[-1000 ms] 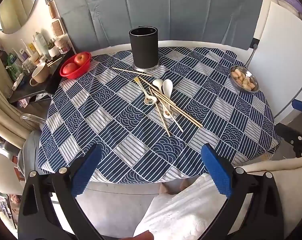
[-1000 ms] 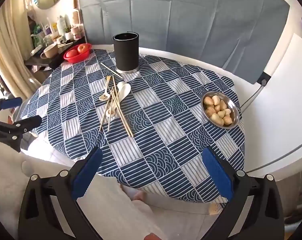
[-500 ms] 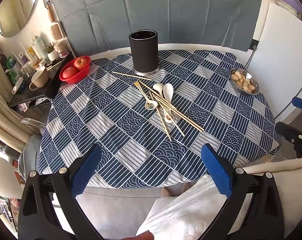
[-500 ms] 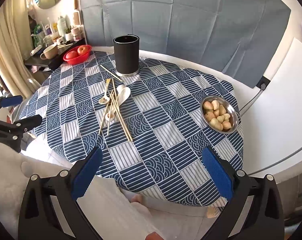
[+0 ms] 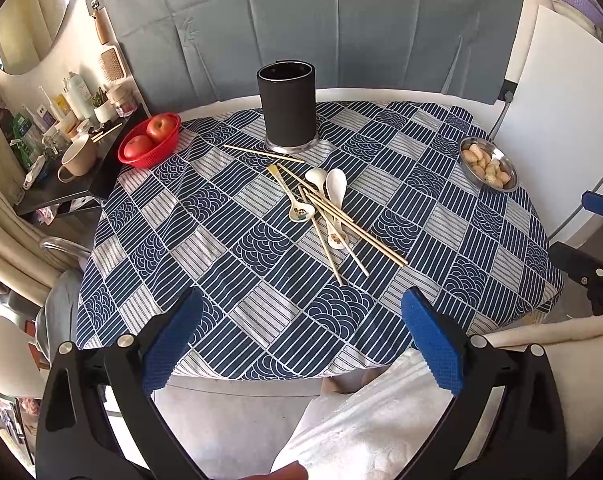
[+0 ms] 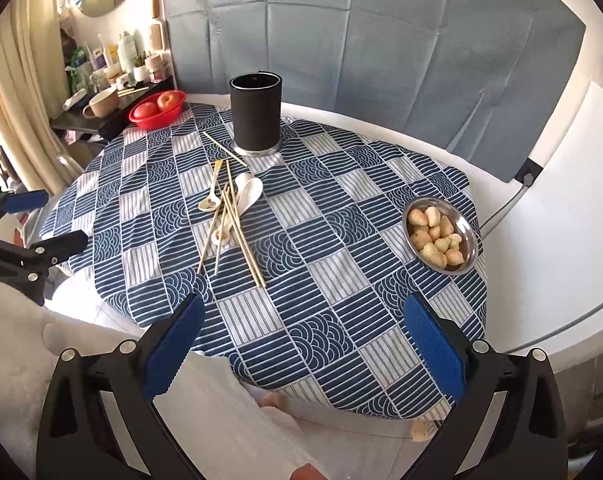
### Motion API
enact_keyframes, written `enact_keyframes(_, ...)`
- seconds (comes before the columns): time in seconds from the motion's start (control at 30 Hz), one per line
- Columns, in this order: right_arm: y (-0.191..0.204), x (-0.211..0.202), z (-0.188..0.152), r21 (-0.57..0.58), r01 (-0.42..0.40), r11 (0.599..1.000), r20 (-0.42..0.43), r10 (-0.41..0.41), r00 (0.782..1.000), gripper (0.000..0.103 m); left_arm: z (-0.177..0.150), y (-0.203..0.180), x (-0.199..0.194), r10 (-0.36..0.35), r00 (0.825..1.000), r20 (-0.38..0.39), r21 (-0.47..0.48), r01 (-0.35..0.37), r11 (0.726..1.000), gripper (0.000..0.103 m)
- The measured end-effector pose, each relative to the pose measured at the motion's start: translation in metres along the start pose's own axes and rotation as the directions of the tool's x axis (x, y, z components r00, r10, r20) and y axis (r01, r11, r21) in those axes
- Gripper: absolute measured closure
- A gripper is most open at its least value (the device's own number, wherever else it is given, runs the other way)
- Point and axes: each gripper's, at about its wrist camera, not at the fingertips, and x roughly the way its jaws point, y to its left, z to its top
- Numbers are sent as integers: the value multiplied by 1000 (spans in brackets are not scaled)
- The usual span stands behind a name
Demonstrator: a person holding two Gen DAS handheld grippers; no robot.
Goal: Organize utensils
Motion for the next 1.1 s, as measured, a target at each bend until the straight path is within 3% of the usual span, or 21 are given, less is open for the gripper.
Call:
enact_keyframes(0.83, 2, 7, 2, -21, -31, 999, -17, 31, 999, 8, 3, -1, 6, 4, 1000, -27, 4, -4, 1000, 6)
enact_keyframes(0.97, -2, 9, 8, -39, -48, 998, -19, 47, 999, 8, 2, -1, 4, 44, 999, -29, 10, -44, 999, 6)
enact_keyframes(1.1, -10, 13, 17, -46, -47, 998, -14, 47, 999, 8, 6, 2, 4, 40, 998, -48, -18, -41, 999, 6)
